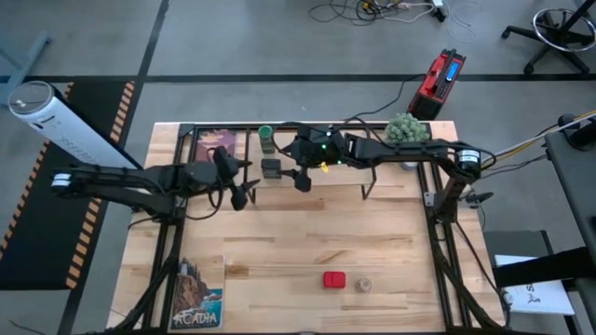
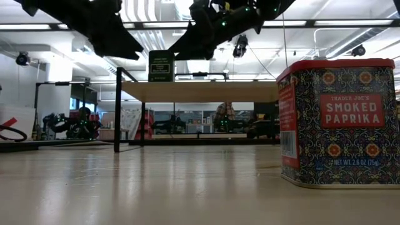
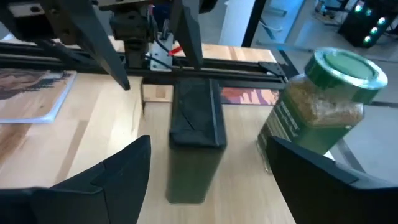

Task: Shelf spices
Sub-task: Remove the green seasoning can from the shelf

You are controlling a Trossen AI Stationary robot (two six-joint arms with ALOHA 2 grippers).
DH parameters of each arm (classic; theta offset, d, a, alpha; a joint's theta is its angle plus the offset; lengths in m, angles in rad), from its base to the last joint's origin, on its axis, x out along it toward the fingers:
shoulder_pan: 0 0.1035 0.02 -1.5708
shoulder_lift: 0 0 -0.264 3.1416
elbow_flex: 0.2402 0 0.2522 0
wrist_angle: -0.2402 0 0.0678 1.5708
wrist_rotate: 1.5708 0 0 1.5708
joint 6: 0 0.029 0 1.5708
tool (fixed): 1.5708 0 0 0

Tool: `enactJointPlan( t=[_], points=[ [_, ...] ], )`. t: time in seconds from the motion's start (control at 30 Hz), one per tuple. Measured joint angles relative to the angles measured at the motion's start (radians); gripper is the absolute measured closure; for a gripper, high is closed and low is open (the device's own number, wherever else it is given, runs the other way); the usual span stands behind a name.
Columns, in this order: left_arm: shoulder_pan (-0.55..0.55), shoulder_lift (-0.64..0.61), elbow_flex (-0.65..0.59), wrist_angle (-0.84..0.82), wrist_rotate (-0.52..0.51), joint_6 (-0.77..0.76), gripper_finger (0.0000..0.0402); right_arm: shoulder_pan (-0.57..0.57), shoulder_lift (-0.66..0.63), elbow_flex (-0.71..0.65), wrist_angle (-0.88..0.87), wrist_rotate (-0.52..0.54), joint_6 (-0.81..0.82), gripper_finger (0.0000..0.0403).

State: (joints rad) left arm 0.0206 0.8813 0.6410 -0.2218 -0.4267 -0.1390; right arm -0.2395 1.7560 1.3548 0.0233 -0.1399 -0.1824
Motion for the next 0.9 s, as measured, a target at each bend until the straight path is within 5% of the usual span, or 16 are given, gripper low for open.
enactJointPlan(
  t=[0.9],
  points=[
    [0.001,0.144,0.000,0.163,0.026,0.008,0.0134,0.001,0.062,-0.001,0.066,-0.018,0.052,0.0133]
  ],
)
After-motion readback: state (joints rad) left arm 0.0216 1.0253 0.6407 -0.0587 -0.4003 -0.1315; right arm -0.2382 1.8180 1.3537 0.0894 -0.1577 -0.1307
